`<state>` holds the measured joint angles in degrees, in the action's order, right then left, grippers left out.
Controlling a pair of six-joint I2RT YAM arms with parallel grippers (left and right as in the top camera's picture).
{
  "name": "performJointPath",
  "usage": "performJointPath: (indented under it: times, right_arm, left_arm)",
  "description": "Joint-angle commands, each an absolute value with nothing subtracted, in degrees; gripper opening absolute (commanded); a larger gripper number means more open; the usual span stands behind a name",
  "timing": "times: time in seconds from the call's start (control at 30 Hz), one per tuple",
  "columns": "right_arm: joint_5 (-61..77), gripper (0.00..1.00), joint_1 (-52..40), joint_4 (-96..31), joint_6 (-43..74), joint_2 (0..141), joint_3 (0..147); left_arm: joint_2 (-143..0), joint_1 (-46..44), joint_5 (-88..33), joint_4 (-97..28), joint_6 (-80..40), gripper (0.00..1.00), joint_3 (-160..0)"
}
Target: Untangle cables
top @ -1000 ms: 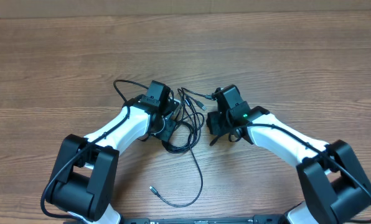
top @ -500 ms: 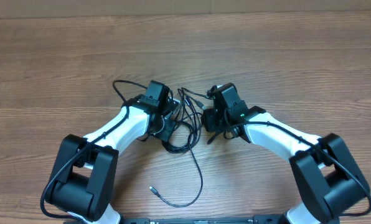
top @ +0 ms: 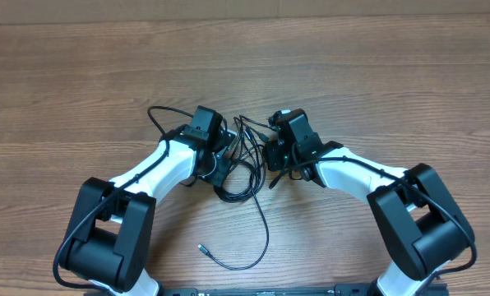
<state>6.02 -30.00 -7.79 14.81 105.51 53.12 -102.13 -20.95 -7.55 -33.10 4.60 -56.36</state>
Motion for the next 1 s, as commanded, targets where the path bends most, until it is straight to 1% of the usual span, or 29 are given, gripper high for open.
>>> performJointPath:
  times: [0.0,0.13,0.23,0.3,0.33,0.37,0.4,0.43,0.5,0.57,0.63,0.67,0.77,0.87,0.97]
  right_arm:
    - [5.9,0.31,-29.9,-7.3,14.9,106.5,52.8]
    - [8.1,0.36,-30.1,-7.3,14.9,106.8,51.4]
    - [8.1,0.45,-31.7,-5.2,14.9,106.9,50.5]
    - [7.7,0.44,-32.5,-2.8,14.9,106.9,50.5]
    - [6.2,0.39,-32.8,-2.5,15.0,106.9,50.5]
    - [5.8,0.36,-33.0,-2.5,15.0,106.9,50.5]
    - [5.0,0.25,-33.2,-2.6,15.0,106.9,50.5]
    - [3.9,0.20,-33.2,-2.7,15.0,106.9,50.5]
    - [-1.6,0.04,-33.1,-3.8,16.9,106.9,50.5]
    - [-6.1,0.04,-33.0,-6.3,19.2,106.9,50.5]
    - [-14.7,0.04,-32.0,-13.4,21.3,106.8,50.7]
    - [-18.3,0.04,-31.4,-19.1,21.2,106.8,51.9]
    - [-24.0,0.04,-30.6,-29.1,21.3,106.8,55.9]
    - [-28.7,0.04,-30.0,-35.3,21.2,106.8,59.5]
    - [-27.4,0.04,-29.5,-38.7,21.0,106.8,63.0]
  left_arm:
    - [-105.7,-20.6,-7.1,-32.6,5.2,0.04,-53.8]
    - [-105.7,-20.6,-7.1,-32.5,5.2,0.04,-53.8]
    - [-105.7,-20.6,-7.1,-32.3,5.1,0.04,-53.8]
    - [-105.7,-20.6,-7.1,-32.3,5.1,0.04,-53.8]
    - [-105.7,-20.6,-7.1,-32.3,5.1,0.04,-53.8]
    - [-105.7,-20.6,-7.1,-32.3,5.1,0.04,-53.8]
    - [-105.7,-20.6,-7.1,-32.3,5.1,0.04,-53.8]
    - [-105.7,-20.6,-7.1,-32.3,5.1,0.04,-53.8]
    - [-105.7,-20.6,-7.0,-32.3,5.2,0.04,-53.8]
    - [-105.7,-20.6,-6.5,-32.4,5.2,0.04,-53.8]
    - [-105.7,-20.6,-3.0,-32.8,3.5,0.04,-53.8]
    - [-105.7,-20.6,-1.6,-32.9,1.7,0.04,-53.8]
    - [-105.7,-20.6,-0.9,-32.9,1.2,0.04,-53.8]
    - [-105.7,-20.6,-0.9,-33.0,1.2,0.04,-53.8]
    - [-105.7,-20.6,-0.9,-33.2,1.2,0.04,-53.8]
